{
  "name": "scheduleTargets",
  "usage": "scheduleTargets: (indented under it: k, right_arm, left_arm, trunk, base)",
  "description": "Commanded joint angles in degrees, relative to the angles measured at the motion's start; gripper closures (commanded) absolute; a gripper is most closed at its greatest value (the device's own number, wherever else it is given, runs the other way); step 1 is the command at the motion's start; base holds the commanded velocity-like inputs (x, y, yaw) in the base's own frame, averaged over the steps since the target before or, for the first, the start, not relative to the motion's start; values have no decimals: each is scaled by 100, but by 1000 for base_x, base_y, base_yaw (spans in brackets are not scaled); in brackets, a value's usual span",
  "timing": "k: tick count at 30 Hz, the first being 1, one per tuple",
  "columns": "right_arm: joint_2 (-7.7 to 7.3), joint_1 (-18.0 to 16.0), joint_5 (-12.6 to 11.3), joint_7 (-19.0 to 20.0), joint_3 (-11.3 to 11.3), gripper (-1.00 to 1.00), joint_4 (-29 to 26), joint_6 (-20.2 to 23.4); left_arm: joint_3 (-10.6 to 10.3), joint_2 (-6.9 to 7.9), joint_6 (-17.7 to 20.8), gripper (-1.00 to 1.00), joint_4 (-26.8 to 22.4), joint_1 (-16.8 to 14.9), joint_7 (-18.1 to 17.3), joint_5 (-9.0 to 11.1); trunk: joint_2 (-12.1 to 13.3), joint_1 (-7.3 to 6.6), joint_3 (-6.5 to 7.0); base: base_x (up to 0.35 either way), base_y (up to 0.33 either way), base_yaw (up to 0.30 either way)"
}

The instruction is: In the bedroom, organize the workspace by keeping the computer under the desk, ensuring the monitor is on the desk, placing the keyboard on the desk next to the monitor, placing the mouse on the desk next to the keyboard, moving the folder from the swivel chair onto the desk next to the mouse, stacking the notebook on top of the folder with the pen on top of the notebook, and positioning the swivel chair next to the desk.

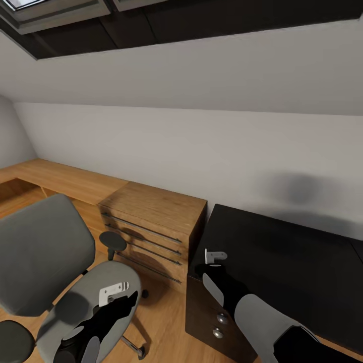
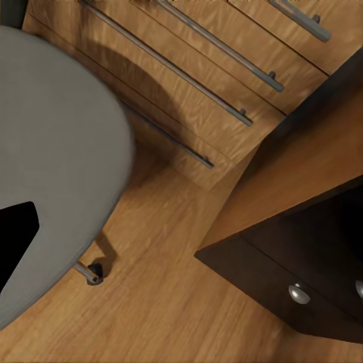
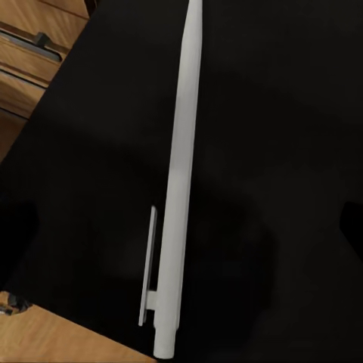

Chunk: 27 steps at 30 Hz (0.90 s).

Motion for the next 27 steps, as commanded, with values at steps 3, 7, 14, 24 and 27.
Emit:
scheduleTargets:
  k: [3, 7, 14, 24, 27]
  right_arm:
    - [-5, -5, -56, -49, 48, -100, -11, 47]
    - [-5, -5, -65, -52, 48, -100, -13, 62]
    - [-5, -5, -79, -49, 48, -100, -13, 72]
    - [-39, -6, -107, -5, 13, -100, -63, 98]
    - [-1, -17, -174, -41, -83, -100, -160, 98]
  left_arm:
    - [4, -3, 29, -100, -9, -4, 41, 63]
    - [4, -3, 29, -100, -9, -1, 41, 62]
    - [12, -3, 28, -100, -9, -3, 41, 55]
    - [46, -28, 20, -100, -10, -3, 51, 65]
    - [98, -53, 20, -100, -15, 1, 51, 63]
  trunk:
    - [-5, 0, -7]
    - [-5, 0, -7]
    - [-5, 0, -7]
    - [-5, 0, -7]
    - [-5, 0, -7]
  base:
    - [0, 0, 0]
    - [0, 0, 0]
    - [0, 0, 0]
    - [0, 0, 0]
    - [0, 0, 0]
